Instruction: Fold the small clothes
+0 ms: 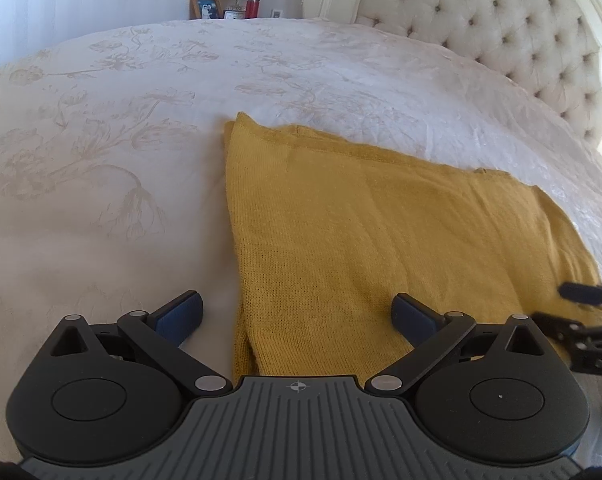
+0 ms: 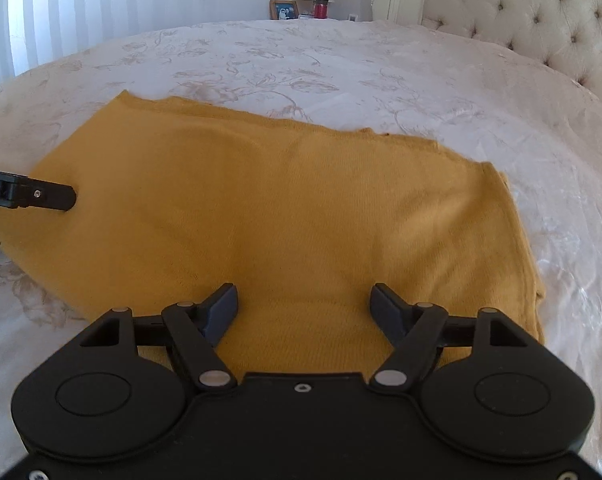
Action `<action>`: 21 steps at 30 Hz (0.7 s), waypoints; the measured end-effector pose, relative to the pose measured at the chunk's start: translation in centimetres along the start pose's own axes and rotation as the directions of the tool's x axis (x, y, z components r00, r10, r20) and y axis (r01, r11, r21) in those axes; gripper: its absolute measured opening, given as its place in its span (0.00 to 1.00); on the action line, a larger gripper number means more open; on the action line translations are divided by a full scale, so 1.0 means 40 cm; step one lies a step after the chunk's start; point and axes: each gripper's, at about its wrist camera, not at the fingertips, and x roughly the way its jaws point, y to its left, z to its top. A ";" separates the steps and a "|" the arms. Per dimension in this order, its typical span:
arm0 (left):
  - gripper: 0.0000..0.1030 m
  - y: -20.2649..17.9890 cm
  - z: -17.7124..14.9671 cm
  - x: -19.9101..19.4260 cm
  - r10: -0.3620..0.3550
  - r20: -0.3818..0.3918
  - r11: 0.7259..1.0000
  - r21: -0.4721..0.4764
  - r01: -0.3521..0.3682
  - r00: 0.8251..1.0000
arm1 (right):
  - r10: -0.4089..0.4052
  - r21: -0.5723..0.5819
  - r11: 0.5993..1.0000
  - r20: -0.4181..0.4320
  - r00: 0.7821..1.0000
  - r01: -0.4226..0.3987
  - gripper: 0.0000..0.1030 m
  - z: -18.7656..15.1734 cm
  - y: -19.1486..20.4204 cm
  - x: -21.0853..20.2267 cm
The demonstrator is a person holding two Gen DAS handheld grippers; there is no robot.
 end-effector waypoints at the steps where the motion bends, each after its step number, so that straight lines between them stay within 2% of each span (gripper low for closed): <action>1: 0.99 0.001 0.001 0.001 -0.001 0.000 1.000 -0.002 0.001 1.000 | 0.004 0.014 1.000 -0.005 1.000 -0.004 0.74 0.001 -0.005 -0.005; 3: 0.99 0.001 0.002 0.001 -0.003 0.000 1.000 -0.006 0.003 1.000 | 0.007 0.036 0.999 -0.007 1.000 -0.007 0.74 0.019 -0.012 -0.014; 8: 0.99 0.000 0.000 0.002 -0.002 0.001 1.000 -0.009 0.002 1.000 | -0.019 0.051 0.999 0.068 0.998 0.016 0.75 0.107 -0.014 0.007; 13: 0.99 -0.003 -0.002 0.003 0.005 0.000 1.000 -0.001 -0.005 1.000 | -0.072 0.115 0.991 0.014 0.997 0.070 0.78 0.181 -0.036 0.134; 15: 0.99 -0.001 -0.003 0.003 0.003 0.001 1.000 -0.001 -0.003 1.000 | -0.104 0.127 0.986 -0.019 0.994 0.106 0.81 0.189 -0.046 0.183; 17: 0.99 0.002 -0.004 0.005 0.001 0.003 1.000 -0.006 -0.001 1.000 | -0.118 0.136 0.983 -0.021 0.993 0.120 0.90 0.182 -0.052 0.203; 21: 1.00 0.002 -0.009 0.006 0.001 0.014 1.000 -0.014 -0.001 1.000 | -0.099 0.179 0.979 0.022 0.995 0.094 0.91 0.166 -0.072 0.167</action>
